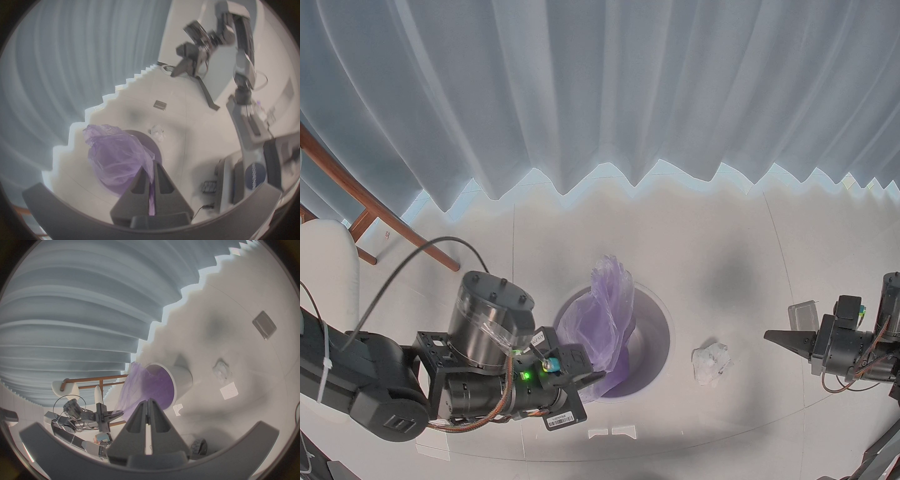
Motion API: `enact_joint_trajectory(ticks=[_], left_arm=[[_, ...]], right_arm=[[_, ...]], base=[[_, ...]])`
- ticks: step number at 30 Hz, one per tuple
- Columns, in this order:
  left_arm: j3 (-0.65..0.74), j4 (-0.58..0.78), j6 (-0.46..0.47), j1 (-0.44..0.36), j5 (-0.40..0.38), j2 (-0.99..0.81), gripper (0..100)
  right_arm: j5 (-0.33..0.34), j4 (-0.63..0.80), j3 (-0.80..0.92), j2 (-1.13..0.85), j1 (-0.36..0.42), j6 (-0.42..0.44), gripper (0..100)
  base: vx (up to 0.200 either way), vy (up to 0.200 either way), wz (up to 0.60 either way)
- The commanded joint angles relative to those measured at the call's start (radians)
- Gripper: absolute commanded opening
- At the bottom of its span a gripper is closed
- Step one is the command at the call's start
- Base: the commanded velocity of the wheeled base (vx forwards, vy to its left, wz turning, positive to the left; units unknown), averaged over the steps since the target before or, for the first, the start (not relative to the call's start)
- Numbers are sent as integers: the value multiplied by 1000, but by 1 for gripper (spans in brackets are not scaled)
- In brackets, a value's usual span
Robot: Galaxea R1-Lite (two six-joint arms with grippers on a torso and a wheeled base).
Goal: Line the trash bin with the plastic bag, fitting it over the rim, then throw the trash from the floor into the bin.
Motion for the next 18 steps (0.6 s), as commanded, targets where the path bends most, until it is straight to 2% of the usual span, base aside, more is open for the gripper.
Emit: enact_joint_trajectory(ticks=[1,2,3,4,6,7,8,13,16,18], left_arm=[[12,20,236,-31,46,96,0],[12,20,249,-28,46,96,0],[6,18,337,-16,46,99,0],[4,18,361,-11,46,100,0],[-9,17,489,30,38,100,0],[-11,17,496,33,37,100,0],[-22,20,568,45,28,93,0],[-3,52,665,45,20,63,0],[-8,95,745,56,-49,66,0],[-14,123,757,61,-70,63,0]], right_arm=[[-4,237,-74,-233,-5,50,0],[-4,245,-79,-233,-5,50,0],[-4,274,-96,-230,-5,51,0],[-4,280,-100,-227,-5,51,0],[-4,320,-117,-219,-2,50,0],[-4,323,-119,-217,0,50,0],[-5,362,-123,-207,31,50,0],[-7,381,-131,-155,83,48,0],[-7,372,-139,-93,126,48,0],[-7,366,-156,-44,143,47,0]], base=[[0,0,0],[0,0,0],[0,0,0],[0,0,0],[0,0,0],[0,0,0],[0,0,0],[0,0,0],[0,0,0],[0,0,0]])
